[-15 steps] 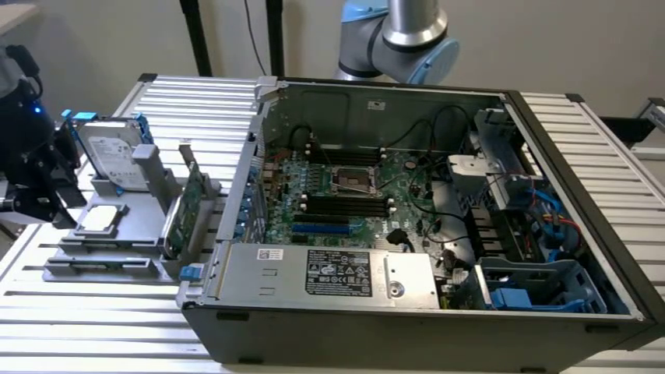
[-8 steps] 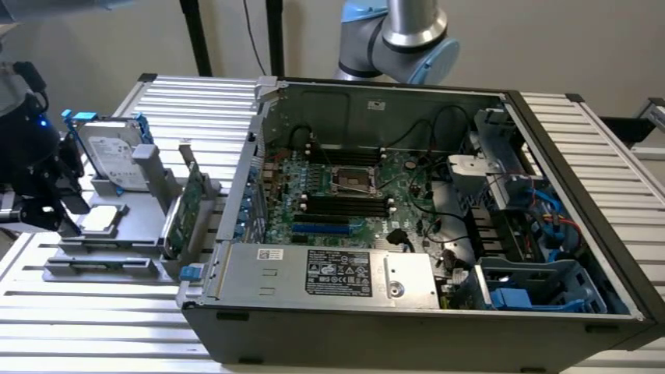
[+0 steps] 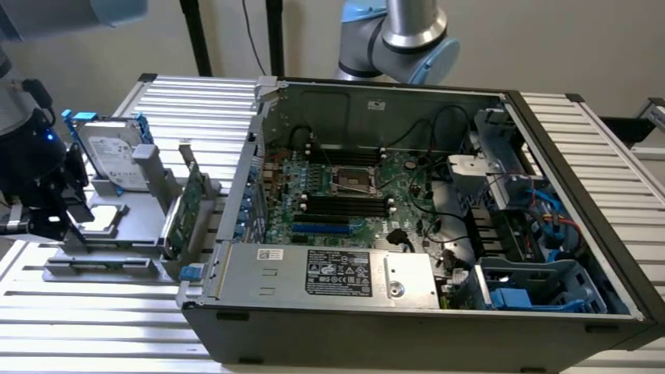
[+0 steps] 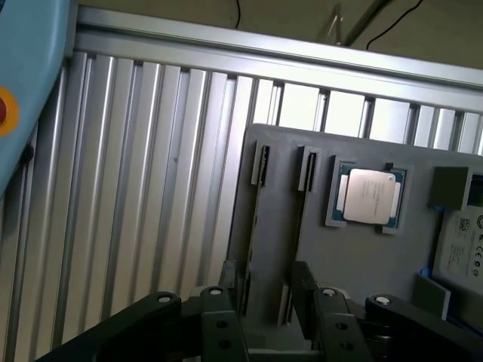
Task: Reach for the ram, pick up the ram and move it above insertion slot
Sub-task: 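Pick up the ram and move it above insertion slot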
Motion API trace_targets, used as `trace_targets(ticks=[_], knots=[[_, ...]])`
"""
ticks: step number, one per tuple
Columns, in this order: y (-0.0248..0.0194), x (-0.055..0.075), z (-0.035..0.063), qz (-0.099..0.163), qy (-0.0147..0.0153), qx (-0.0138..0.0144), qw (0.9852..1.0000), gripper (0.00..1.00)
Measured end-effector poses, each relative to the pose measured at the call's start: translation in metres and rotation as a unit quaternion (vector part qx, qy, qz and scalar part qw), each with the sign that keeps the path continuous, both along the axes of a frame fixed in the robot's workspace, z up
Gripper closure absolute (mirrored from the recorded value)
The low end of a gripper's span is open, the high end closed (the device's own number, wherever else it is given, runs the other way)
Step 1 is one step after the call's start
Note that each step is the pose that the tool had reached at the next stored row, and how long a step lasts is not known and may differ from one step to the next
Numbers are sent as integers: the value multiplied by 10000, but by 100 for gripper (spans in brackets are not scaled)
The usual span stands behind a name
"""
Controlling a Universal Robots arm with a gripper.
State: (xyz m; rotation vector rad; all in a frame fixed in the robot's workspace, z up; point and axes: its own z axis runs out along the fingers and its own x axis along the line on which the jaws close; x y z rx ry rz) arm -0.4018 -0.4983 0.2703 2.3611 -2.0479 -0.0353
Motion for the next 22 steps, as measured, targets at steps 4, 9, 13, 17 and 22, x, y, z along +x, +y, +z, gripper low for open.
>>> trace_targets(ticks=[4, 9, 13, 17, 22], knots=[[-1, 1, -73, 1, -5, 0, 10000, 58], [-1, 1, -164, 1, -7, 0, 10000, 58], [-5, 1, -237, 1, -7, 1, 10000, 58], [-17, 1, -310, 1, -7, 1, 10000, 58], [-37, 1, -401, -7, -7, 2, 10000, 58]])
